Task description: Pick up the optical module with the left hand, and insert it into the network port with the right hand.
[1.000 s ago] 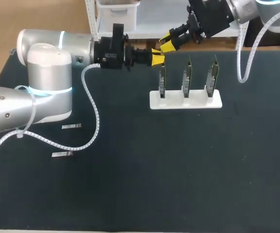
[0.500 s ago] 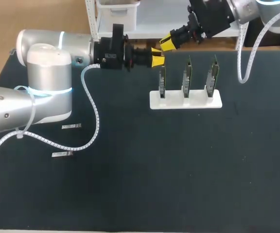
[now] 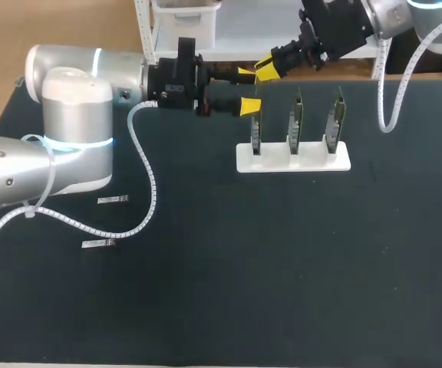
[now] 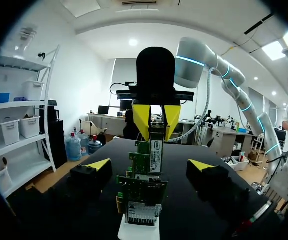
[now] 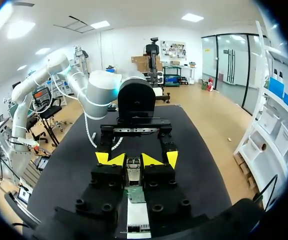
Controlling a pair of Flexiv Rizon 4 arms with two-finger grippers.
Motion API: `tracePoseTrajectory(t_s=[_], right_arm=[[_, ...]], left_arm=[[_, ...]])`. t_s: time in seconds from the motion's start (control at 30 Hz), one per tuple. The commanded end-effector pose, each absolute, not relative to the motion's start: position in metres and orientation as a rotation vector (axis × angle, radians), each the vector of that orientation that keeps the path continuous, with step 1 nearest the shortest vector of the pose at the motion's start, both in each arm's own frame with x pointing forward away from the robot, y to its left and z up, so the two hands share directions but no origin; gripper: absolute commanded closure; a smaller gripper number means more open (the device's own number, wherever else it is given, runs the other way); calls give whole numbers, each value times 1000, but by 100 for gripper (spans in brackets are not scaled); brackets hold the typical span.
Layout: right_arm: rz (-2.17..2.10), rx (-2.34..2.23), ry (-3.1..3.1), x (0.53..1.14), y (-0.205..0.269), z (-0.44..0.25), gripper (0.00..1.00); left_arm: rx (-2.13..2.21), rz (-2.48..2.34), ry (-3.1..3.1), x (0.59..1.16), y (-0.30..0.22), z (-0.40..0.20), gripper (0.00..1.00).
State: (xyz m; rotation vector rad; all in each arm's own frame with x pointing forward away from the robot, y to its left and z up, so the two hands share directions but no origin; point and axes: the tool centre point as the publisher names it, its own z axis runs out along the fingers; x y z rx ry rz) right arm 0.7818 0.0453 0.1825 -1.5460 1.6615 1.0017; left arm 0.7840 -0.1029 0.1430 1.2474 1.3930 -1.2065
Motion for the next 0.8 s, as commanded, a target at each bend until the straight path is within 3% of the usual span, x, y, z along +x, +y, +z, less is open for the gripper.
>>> tracePoseTrajectory(t_s=[0.03,0.8], right_arm=[[996,-1540,1659,779,44,183,100],[999,-1513,1652,781,38,182,100]], left_arm=[[1285,-1157,1438,777,-97,150,0],[1528,-966,1691,761,-73,108,0]])
